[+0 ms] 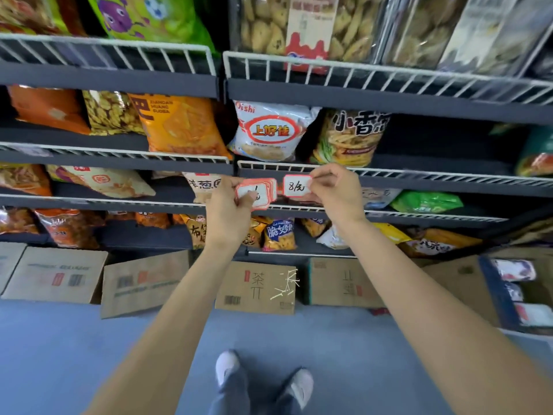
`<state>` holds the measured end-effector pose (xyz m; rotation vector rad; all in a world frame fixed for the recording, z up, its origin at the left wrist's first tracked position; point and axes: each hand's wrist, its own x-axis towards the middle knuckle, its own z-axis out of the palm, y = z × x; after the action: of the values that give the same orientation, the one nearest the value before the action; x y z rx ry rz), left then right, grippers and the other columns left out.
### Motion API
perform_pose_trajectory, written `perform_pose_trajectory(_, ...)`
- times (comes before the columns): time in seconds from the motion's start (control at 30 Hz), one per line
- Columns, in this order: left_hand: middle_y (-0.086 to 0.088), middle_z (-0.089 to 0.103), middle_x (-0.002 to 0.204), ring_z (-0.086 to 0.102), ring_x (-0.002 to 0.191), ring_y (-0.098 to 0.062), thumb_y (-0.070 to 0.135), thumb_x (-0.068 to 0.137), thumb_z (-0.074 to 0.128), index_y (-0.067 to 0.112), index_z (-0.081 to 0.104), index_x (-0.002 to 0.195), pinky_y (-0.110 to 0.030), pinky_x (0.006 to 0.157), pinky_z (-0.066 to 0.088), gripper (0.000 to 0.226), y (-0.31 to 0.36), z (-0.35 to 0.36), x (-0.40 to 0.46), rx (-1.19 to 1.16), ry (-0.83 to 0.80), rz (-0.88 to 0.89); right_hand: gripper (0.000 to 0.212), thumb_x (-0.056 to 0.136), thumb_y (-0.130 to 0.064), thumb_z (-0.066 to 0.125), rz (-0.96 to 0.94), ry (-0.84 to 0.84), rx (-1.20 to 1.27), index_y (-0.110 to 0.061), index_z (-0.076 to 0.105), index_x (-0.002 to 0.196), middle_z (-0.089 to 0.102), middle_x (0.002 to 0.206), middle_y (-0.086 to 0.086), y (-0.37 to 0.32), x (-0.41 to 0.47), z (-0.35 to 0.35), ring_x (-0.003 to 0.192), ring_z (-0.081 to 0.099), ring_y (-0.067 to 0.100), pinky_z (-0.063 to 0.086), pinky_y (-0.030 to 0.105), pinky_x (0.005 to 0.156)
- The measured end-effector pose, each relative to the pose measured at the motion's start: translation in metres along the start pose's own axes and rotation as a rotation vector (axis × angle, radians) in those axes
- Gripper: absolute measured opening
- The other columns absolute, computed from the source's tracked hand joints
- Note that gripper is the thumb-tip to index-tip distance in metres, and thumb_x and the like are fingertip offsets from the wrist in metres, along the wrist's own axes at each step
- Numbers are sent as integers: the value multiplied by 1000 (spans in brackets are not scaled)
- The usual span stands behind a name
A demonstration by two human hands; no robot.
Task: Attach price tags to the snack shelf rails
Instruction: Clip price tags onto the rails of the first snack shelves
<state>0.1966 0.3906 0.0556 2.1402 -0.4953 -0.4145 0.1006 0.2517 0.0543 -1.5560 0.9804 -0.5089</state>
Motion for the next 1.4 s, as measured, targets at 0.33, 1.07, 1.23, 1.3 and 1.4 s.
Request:
perform_pose_trajectory(0.33,-15,58,123,55,113,-27,16,96,49,8,48,128,-26,80,40,33,26,78,18,93,-279,-3,13,86,3,57,56,150,-213,-9,57,83,60,76,-2,46,32,-54,82,63,21,54,48,80)
perform_pose_trajectory(1.07,-10,48,139,50,122,-23,16,95,50,10,30,143,-22,89,37,52,121,307,3,92,-466,57,15,92,-9,54,-182,268,-498,-7,66,101,70,104,9,119,115,-260,99,64,20,36,11,60)
perform_pose_trajectory(1.23,-9,56,130,59,105,-17,17,94,52,9,27,145,-24,89,39,58,130,341,1,62,-355,2,14,91,-6,55,-283,191,-461,-6,66,99,69,100,7,120,134,-282,94,63,13,39,-2,61)
perform_pose_trajectory(1.3,-9,60,122,58,87,-13,16,94,52,9,28,145,-21,80,40,57,128,347,-2,32,-308,-12,14,91,-7,56,-317,154,-453,-7,67,99,69,99,5,121,138,-283,89,61,9,40,-1,65)
perform_pose_trajectory(1.4,-12,59,125,55,92,-17,14,95,51,9,23,147,-20,78,41,60,126,350,-2,6,-276,-23,14,90,-8,57,-377,99,-478,-10,69,98,70,95,1,123,142,-281,85,61,8,43,6,70)
